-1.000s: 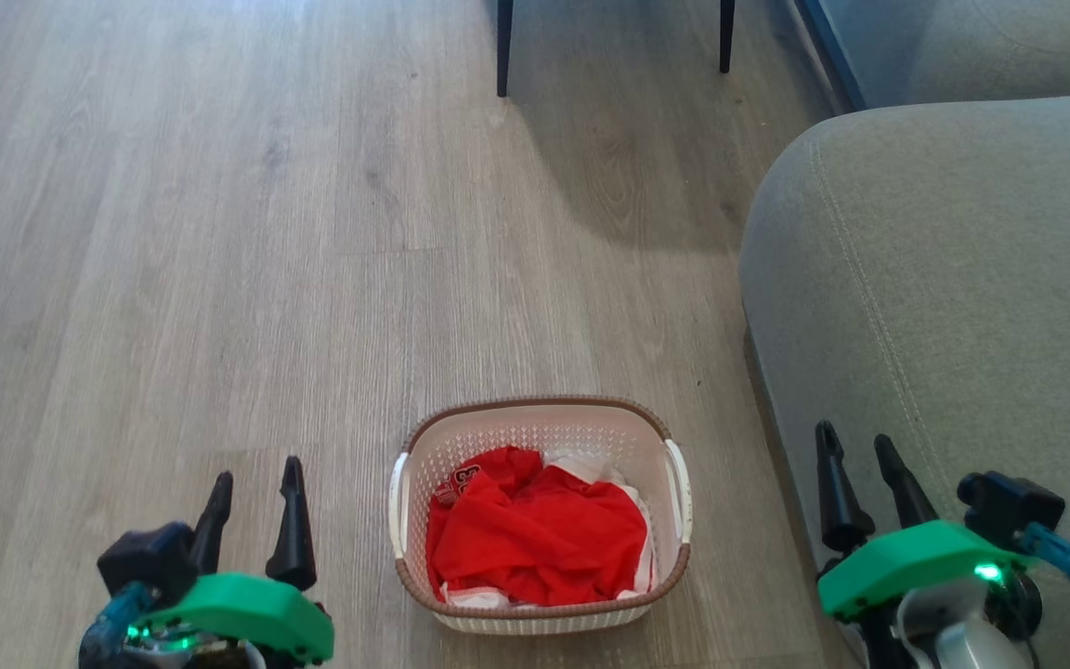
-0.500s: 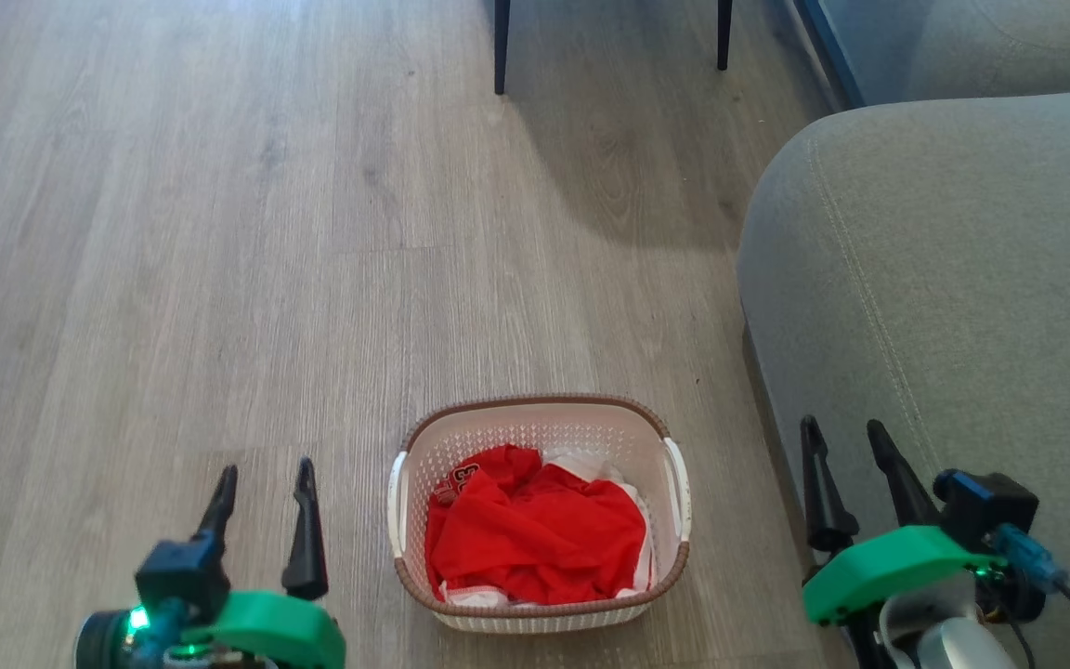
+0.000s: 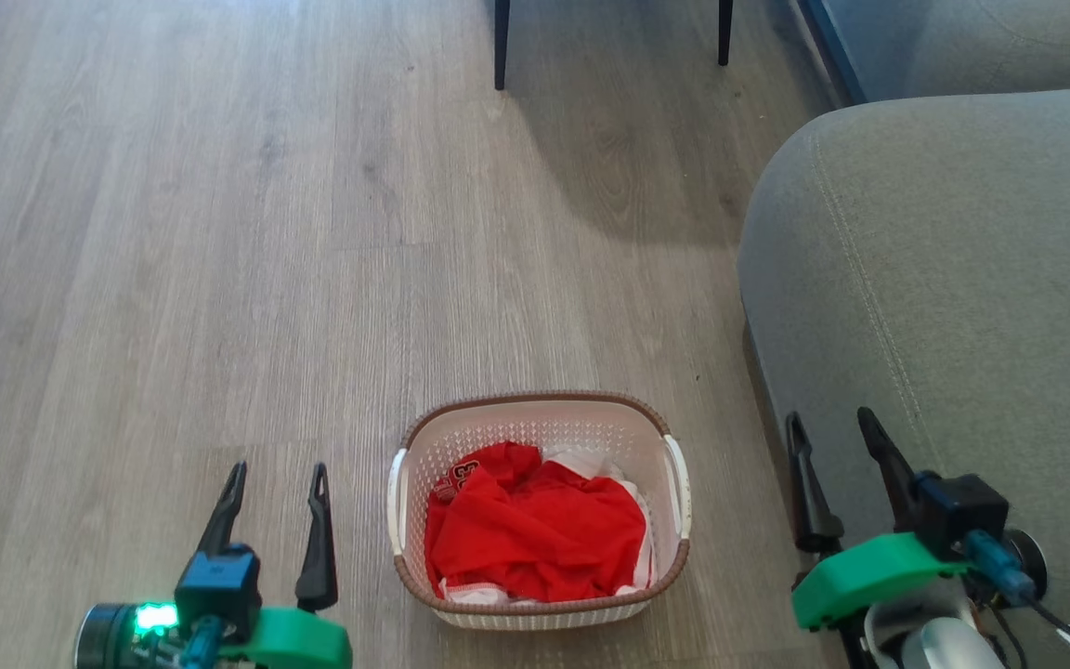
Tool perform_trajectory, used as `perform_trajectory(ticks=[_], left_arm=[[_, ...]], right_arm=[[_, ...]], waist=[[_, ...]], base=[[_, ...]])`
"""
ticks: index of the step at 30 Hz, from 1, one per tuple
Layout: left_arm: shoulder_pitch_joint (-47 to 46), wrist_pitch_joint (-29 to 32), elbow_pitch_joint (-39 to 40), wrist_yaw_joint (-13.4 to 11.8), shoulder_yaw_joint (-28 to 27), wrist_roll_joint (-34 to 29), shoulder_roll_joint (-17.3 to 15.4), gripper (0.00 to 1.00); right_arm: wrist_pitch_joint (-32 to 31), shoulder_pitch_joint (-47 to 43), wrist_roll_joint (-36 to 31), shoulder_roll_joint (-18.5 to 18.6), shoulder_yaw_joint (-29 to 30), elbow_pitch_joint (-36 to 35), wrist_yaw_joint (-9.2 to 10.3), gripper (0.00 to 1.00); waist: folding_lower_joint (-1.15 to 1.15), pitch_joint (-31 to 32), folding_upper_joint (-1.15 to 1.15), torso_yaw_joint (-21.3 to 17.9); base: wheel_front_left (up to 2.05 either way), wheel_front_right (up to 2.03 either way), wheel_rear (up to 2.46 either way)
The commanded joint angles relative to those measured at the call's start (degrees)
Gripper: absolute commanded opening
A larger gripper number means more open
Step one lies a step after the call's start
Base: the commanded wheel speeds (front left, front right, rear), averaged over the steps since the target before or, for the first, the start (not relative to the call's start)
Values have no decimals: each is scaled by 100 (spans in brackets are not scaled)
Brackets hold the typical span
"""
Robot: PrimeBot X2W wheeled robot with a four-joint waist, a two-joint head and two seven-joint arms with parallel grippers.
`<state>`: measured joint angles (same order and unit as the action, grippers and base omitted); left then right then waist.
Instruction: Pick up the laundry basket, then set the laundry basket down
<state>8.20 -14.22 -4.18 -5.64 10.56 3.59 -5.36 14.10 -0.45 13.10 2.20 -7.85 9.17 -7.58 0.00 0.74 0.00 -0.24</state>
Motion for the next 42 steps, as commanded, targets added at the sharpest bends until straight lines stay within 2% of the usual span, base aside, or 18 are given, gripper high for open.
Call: perform_trajectory(ticks=[1, 17, 26, 34, 42], left_arm=[[-162, -78, 231, -36, -159, -142, -27, 100], [-197, -78, 178, 29, -255, -163, 43, 100], [-312, -78, 115, 92, -250, -143, 98, 100], [-644, -78, -46, 202, -279, 46, 167, 100], [-1276, -78, -422, 400, -344, 120, 209, 100]], right_arm=[[90, 169, -131, 67, -172, -218, 9, 100], [90, 227, -123, 67, -140, -182, 9, 100], [90, 357, -122, 67, -53, -144, 9, 100], [90, 657, -179, 67, -18, -84, 9, 100], [90, 1328, -212, 67, -79, 224, 9, 100]], waist=[[0, -4, 0, 2], [0, -92, 0, -6], [0, -361, 0, -47], [0, -834, 0, -55], [0, -1642, 0, -113]], base=[[0, 0, 0], [0, 0, 0], [0, 0, 0], [0, 0, 0], [0, 0, 0]])
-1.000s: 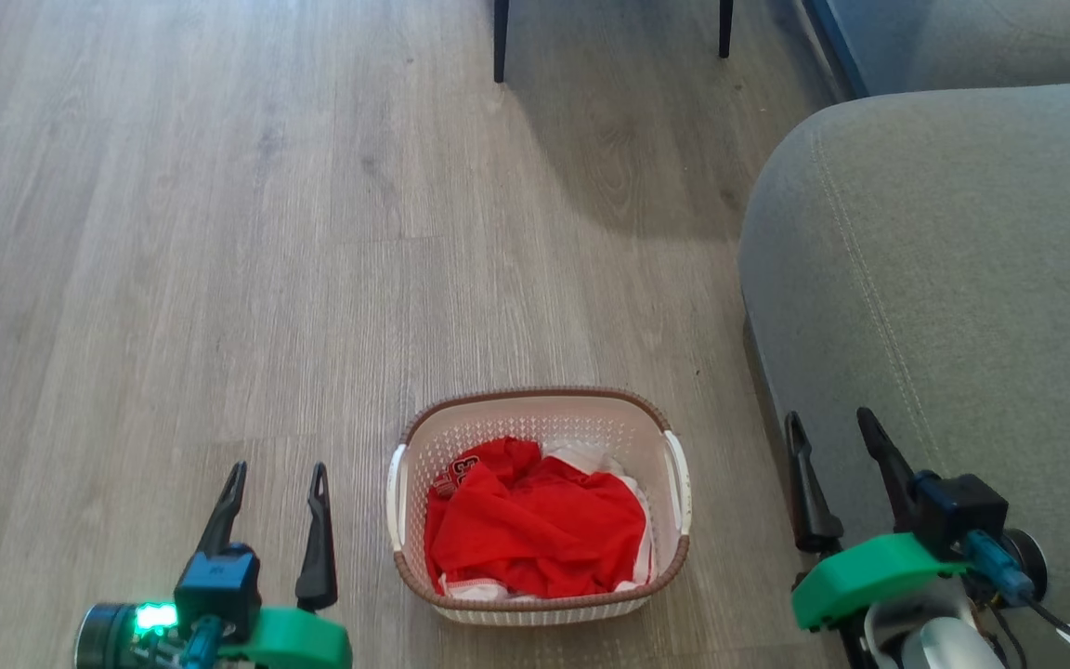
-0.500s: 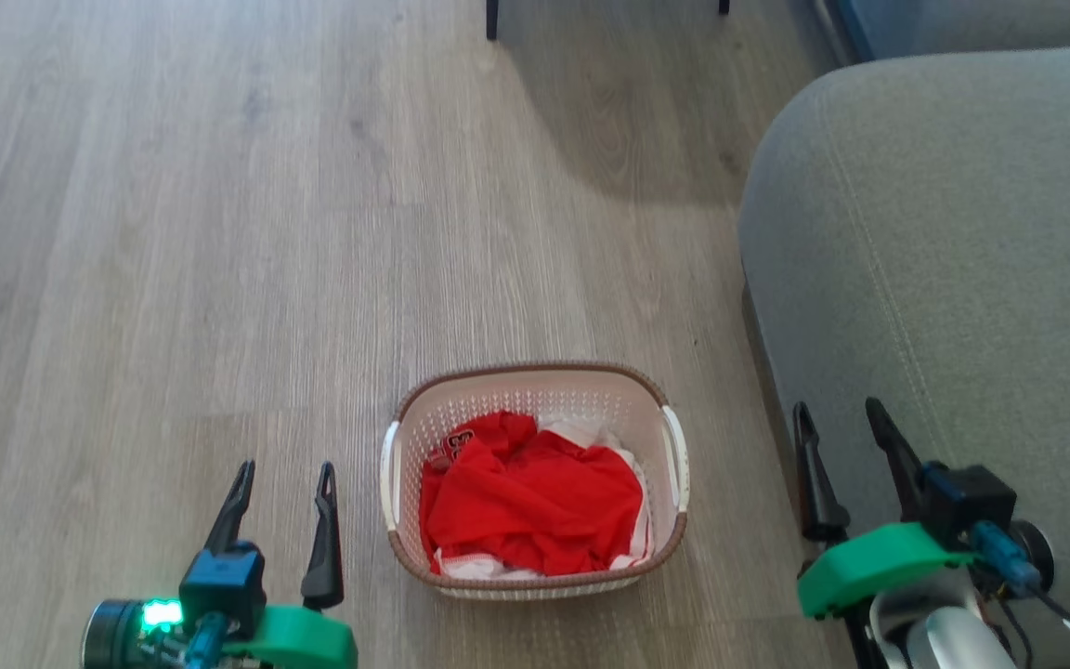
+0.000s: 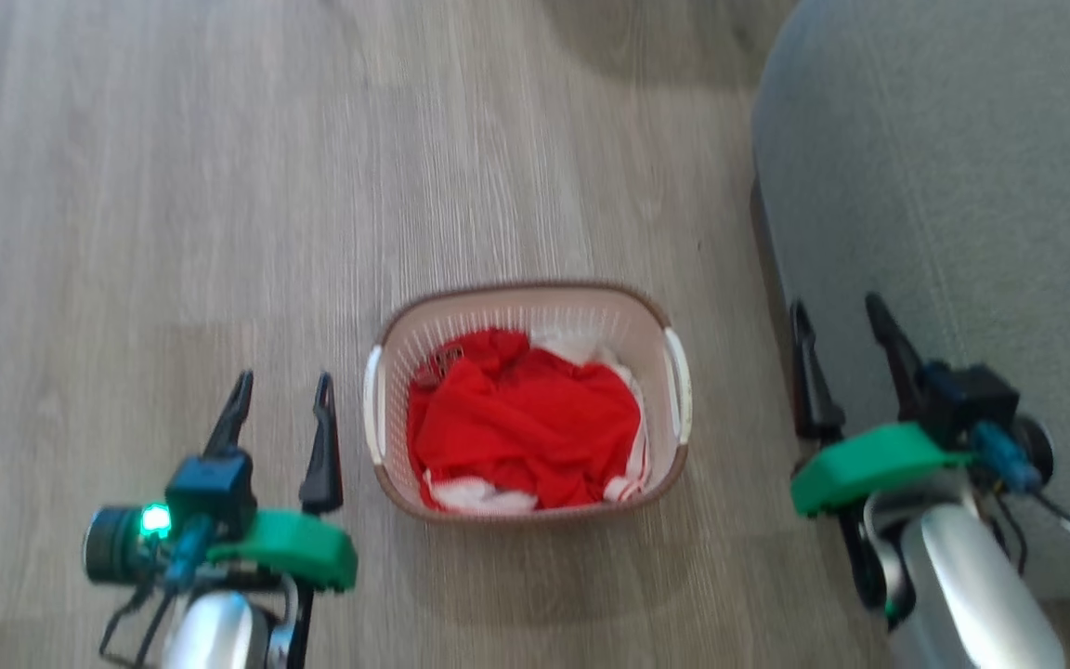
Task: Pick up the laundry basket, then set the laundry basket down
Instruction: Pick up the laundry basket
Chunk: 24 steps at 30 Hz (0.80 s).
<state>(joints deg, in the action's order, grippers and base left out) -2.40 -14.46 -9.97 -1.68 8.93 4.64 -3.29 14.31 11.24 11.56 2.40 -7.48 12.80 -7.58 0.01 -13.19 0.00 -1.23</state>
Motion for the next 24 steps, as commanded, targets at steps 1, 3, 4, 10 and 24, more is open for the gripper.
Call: perform_trajectory(ticks=[1, 3, 4, 10, 24], left_arm=[[-312, -54, 95, 15, -186, 27, 7, 100], [-525, -54, -58, 52, -187, 39, 15, 100], [-632, -54, -144, 75, -185, 38, 18, 100], [-1214, -54, -689, 183, -298, 99, 28, 100], [-2245, -54, -1909, 294, -127, 268, 39, 100]], right_arm=[[69, 248, -74, 48, -113, -82, 9, 100], [69, 441, -100, 48, -120, 77, 9, 100], [69, 546, -107, 48, -134, 165, 9, 100], [69, 1185, -61, 48, -165, 708, 9, 100], [69, 2079, -31, 48, -252, 1816, 9, 100]], waist=[[-1, -376, 0, -9], [-1, -637, 0, 0], [-1, -764, 0, 0], [-1, -1483, 0, 24], [-1, -2559, 0, 180]], base=[[0, 0, 0], [0, 0, 0], [0, 0, 0], [0, 0, 0], [0, 0, 0]])
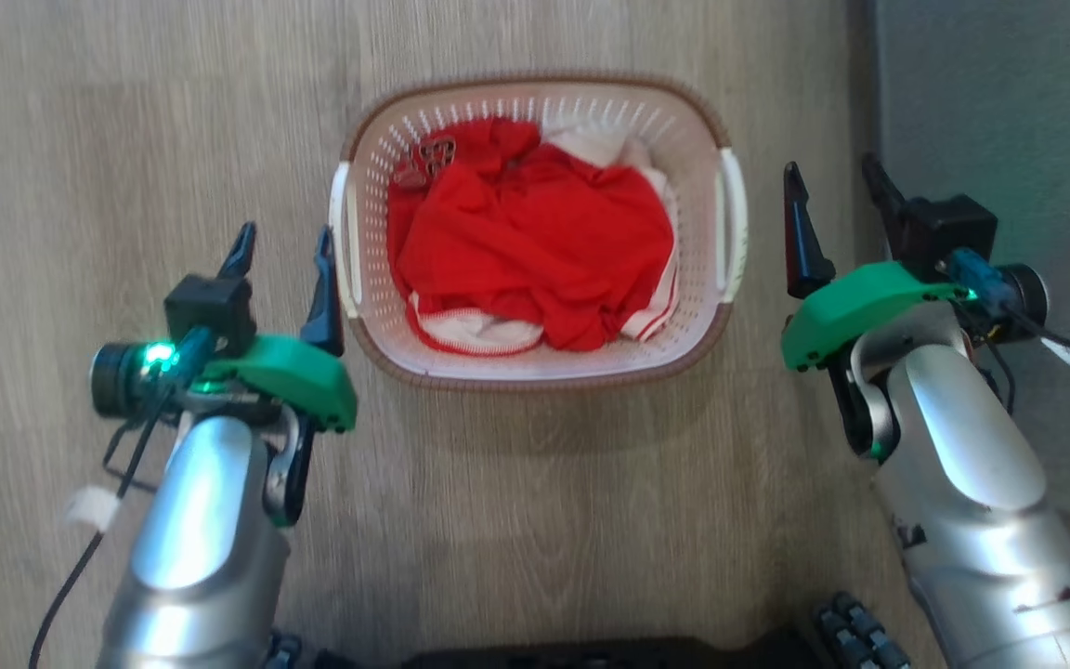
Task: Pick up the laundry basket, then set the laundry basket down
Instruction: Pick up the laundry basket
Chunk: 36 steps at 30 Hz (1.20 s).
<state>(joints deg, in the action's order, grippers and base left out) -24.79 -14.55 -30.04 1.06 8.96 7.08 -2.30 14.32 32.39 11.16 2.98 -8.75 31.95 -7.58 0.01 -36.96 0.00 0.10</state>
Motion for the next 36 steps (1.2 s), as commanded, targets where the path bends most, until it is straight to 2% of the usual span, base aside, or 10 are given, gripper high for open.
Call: perform_trajectory(ticks=[1, 10, 18, 27, 36], left_arm=[[-77, -45, 18, 22, -67, 46, -59, 100], [-748, -45, -876, 6, 409, 312, -58, 100], [-1397, -45, -1618, -123, 616, 540, -58, 100], [-1912, -45, -2160, -162, 711, 622, -58, 100], [-2269, -45, -2647, -175, 1102, 838, -58, 100]], right_arm=[[68, 10, 17, -11, -136, -27, 9, 100], [68, 429, 58, -11, -180, 525, 9, 100], [68, 764, 137, -11, -258, 795, 9, 100], [68, 948, 363, -11, -494, 933, 9, 100], [68, 1095, 495, -11, -590, 1210, 9, 100]], waist=[[-1, -257, 0, 53], [-1, -899, 0, 96], [-1, -1372, 0, 141], [-1, -1670, 0, 228], [-1, -1828, 0, 329]], base=[[0, 0, 0], [0, 0, 0], [0, 0, 0], [0, 0, 0], [0, 0, 0]])
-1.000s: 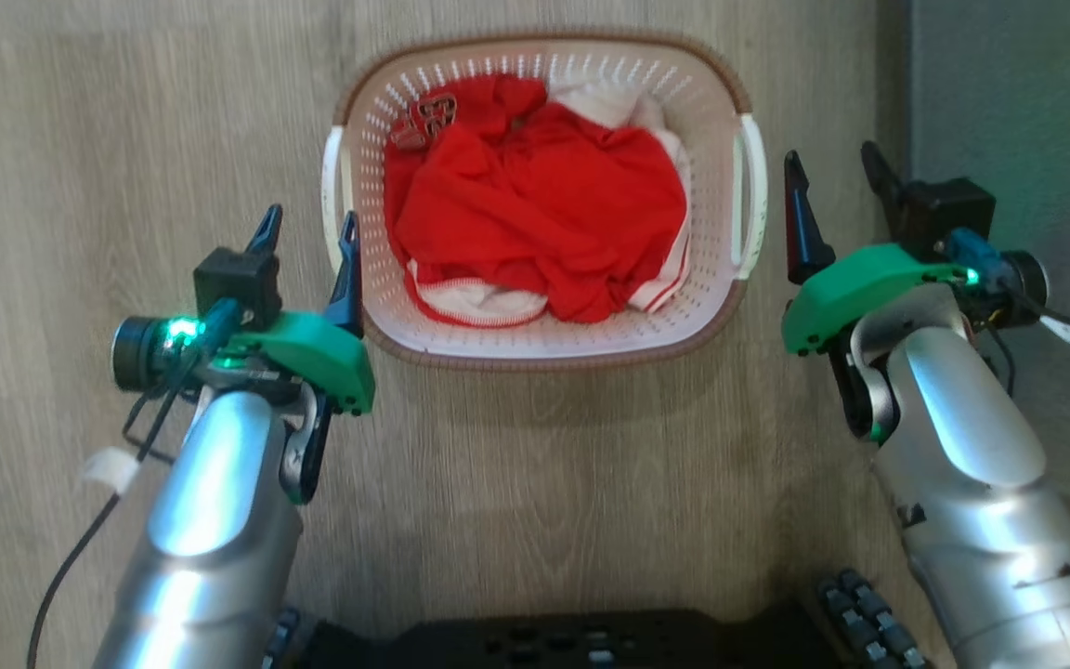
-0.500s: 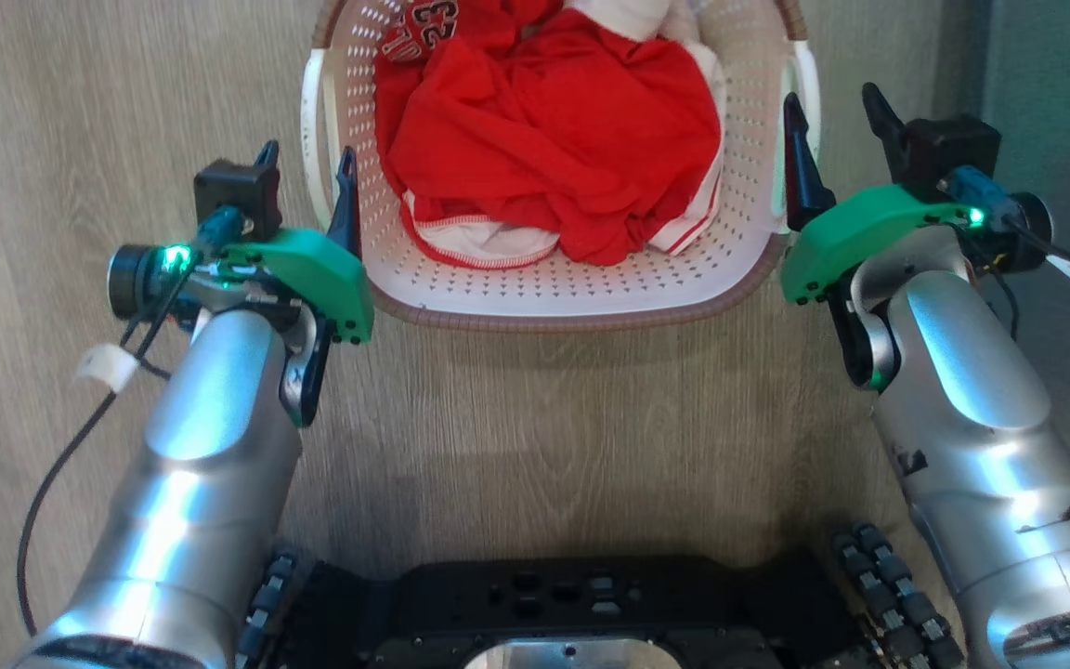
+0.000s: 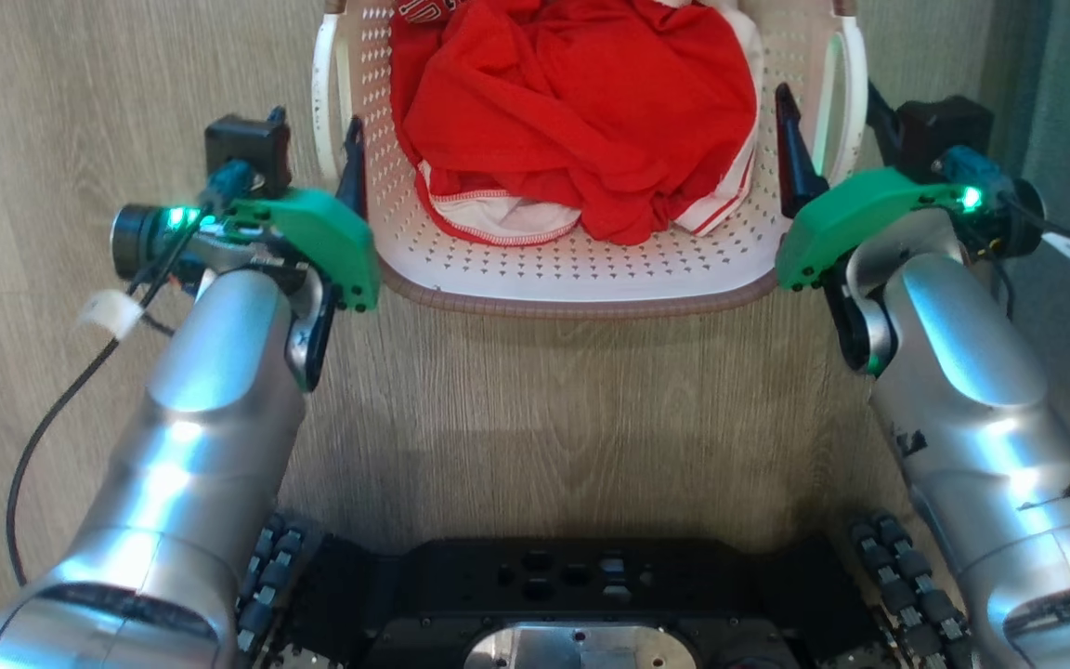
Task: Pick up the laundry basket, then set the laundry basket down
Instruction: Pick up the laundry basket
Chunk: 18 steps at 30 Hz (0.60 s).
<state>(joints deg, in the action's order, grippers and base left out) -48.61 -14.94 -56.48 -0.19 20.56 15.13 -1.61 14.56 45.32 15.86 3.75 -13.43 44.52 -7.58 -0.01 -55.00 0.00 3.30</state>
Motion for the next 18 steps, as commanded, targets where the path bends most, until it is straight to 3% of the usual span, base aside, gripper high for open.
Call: perform_trajectory(ticks=[1, 10, 14, 16, 18], left_arm=[[75, -6, -42, -57, -7, 62, -127, 100], [-221, -6, -236, -112, 436, 293, -127, 100], [-303, -6, -217, -120, 636, 400, -127, 94], [-332, -6, -213, -135, 732, 459, -127, 84], [-353, -6, -211, -142, 836, 522, -127, 52]], right_arm=[[44, -175, 28, -88, -113, -19, 9, 100], [44, 48, -25, -88, -16, 284, 9, 100], [44, 107, -40, -88, 14, 343, 9, 84], [44, 128, -36, -88, 12, 369, 9, 75], [44, 147, -16, -88, 3, 403, 9, 60]], waist=[[1, -46, 0, 16], [1, -208, 0, 75], [1, -246, 0, 96], [1, -255, 0, 101], [1, -262, 0, 103]], base=[[0, 0, 0], [0, 0, 0], [0, 0, 0], [0, 0, 0], [0, 0, 0]])
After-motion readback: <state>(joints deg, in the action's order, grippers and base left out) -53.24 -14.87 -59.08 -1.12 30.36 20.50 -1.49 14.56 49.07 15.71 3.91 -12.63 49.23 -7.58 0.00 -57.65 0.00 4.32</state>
